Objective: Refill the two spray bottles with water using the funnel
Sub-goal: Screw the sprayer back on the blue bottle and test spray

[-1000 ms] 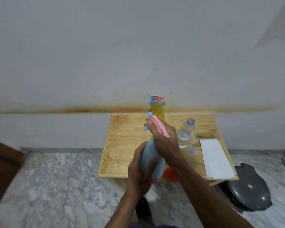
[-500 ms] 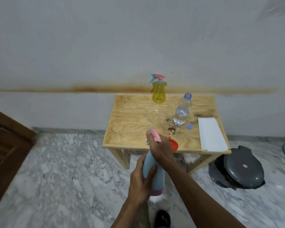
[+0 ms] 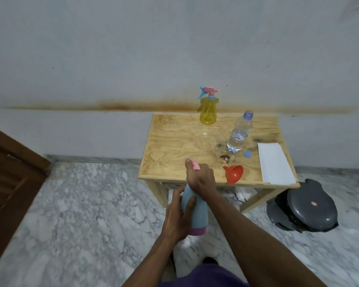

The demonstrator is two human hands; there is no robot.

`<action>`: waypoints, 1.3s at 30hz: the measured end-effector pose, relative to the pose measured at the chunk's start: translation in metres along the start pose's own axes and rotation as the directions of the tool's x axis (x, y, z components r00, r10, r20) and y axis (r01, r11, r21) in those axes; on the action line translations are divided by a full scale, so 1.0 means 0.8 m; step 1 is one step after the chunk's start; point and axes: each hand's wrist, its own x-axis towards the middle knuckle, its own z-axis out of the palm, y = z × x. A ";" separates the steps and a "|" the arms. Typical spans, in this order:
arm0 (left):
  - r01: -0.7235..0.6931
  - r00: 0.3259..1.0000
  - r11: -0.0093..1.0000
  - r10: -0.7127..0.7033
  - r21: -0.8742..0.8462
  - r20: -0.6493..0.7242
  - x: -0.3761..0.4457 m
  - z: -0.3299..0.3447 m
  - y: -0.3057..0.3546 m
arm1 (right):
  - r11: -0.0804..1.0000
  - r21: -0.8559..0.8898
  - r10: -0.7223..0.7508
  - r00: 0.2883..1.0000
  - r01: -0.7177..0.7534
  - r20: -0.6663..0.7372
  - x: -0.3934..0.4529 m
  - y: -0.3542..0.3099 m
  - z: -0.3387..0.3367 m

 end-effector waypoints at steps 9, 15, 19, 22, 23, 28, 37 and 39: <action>0.002 0.999 1.000 -0.003 0.025 0.044 0.003 -0.009 -0.011 | 0.998 -0.057 0.024 0.999 -0.022 0.025 -0.002 0.002 0.008; -0.035 0.994 0.999 0.033 0.017 0.106 0.008 0.014 -0.002 | 0.996 -0.014 0.085 0.994 -0.086 -0.069 -0.006 0.009 -0.026; -0.040 0.993 0.999 0.038 0.014 0.116 0.007 0.029 0.004 | 0.995 -0.037 0.091 0.991 -0.095 -0.097 -0.003 0.014 -0.040; -0.036 0.992 0.999 0.033 0.022 0.125 0.005 0.036 0.005 | 0.992 -0.029 0.117 0.988 -0.120 -0.098 0.000 0.021 -0.043; -0.034 0.991 0.999 0.031 0.022 0.131 0.005 0.038 0.005 | 0.992 -0.029 0.117 0.988 -0.121 -0.097 0.001 0.024 -0.046; -0.034 0.987 0.999 0.031 0.018 0.161 0.008 0.052 0.007 | 0.993 -0.070 0.087 0.992 -0.093 -0.087 0.001 0.030 -0.066; -0.020 0.983 1.000 0.021 -0.003 0.183 0.006 0.076 0.019 | 0.982 -0.072 0.167 0.983 -0.173 -0.079 0.013 0.043 -0.087; -0.019 0.984 1.000 0.020 -0.013 0.175 0.005 0.080 0.019 | 0.984 -0.041 0.172 0.983 -0.175 -0.070 0.013 0.045 -0.092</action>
